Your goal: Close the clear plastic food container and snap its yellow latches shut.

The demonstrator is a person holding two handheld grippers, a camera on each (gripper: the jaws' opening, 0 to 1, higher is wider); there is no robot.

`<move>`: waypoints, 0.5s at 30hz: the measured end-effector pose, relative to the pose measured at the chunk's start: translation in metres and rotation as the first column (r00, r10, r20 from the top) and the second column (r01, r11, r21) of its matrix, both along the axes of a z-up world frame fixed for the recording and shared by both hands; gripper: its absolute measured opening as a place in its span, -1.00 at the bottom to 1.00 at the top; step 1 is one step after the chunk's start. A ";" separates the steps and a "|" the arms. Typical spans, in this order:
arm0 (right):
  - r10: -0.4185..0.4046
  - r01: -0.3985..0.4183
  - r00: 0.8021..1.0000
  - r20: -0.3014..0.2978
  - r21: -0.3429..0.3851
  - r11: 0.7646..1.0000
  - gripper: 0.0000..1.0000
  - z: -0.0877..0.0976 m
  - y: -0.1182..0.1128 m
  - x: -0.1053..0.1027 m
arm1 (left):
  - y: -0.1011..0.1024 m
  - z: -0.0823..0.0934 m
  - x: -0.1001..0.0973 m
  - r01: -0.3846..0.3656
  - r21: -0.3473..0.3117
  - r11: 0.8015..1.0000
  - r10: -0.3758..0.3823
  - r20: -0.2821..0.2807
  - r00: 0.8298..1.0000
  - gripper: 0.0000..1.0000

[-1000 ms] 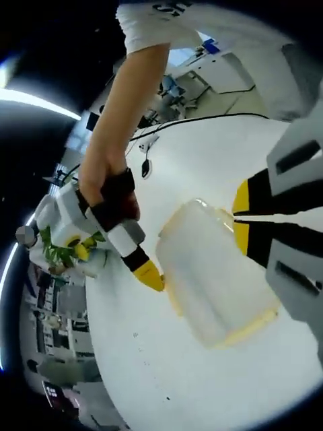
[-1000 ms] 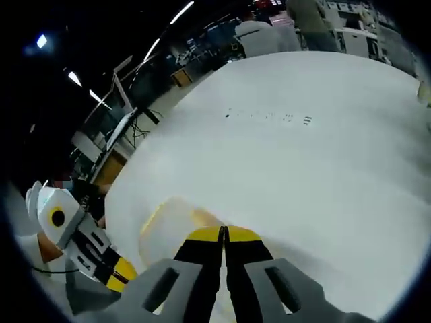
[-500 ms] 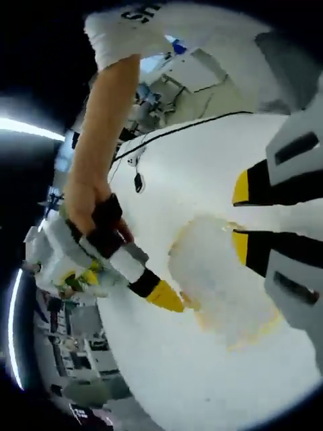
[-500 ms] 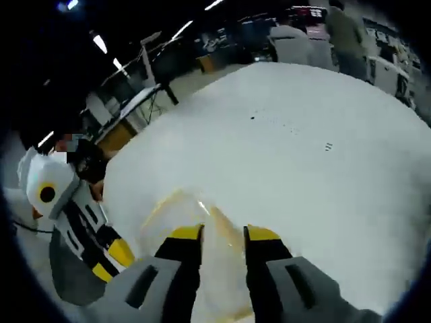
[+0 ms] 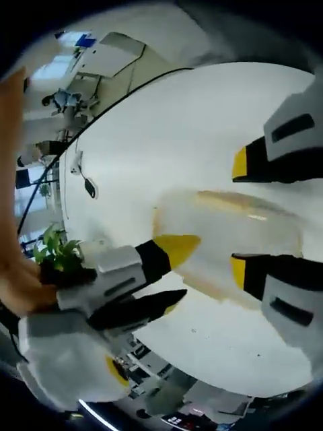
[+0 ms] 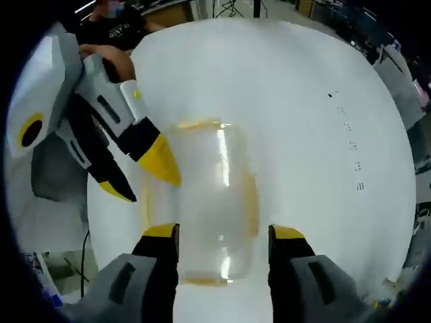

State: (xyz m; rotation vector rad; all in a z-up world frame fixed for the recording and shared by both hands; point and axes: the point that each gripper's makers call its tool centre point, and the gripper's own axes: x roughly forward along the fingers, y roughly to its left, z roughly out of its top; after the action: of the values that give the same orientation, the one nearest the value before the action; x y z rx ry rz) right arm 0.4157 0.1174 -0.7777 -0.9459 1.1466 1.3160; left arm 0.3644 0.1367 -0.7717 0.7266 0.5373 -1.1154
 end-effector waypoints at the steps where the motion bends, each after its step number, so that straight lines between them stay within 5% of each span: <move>1: 0.004 -0.004 1.000 -0.027 -0.011 1.000 -0.09 -0.001 0.001 -0.004 | 0.002 0.001 0.007 0.013 0.030 0.999 -0.015 0.073 0.997 -0.45; 2: -0.005 0.005 1.000 -0.007 -0.025 1.000 -0.12 -0.003 0.002 -0.003 | -0.001 0.000 0.003 0.064 0.037 0.997 -0.066 0.077 0.995 -0.45; 3: 0.021 -0.022 1.000 -0.015 -0.035 0.999 -0.11 -0.004 0.006 -0.001 | 0.001 -0.001 0.002 0.030 0.034 0.999 -0.033 0.077 0.996 -0.45; 6: 0.069 -0.070 0.998 -0.011 -0.056 0.996 -0.11 -0.007 0.007 -0.003 | -0.002 -0.002 0.000 0.096 0.099 0.990 -0.111 0.165 0.980 -0.48; 15: 0.109 -0.111 0.994 -0.034 -0.065 0.992 -0.13 -0.008 0.008 -0.005 | 0.000 -0.004 0.001 0.043 0.099 0.994 -0.058 0.156 0.986 -0.51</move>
State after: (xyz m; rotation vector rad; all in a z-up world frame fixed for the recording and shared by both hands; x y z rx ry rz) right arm 0.4105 0.1257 -0.7862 -1.0542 1.1821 1.3910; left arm 0.3659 0.1370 -0.7754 0.9084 0.4410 -1.0735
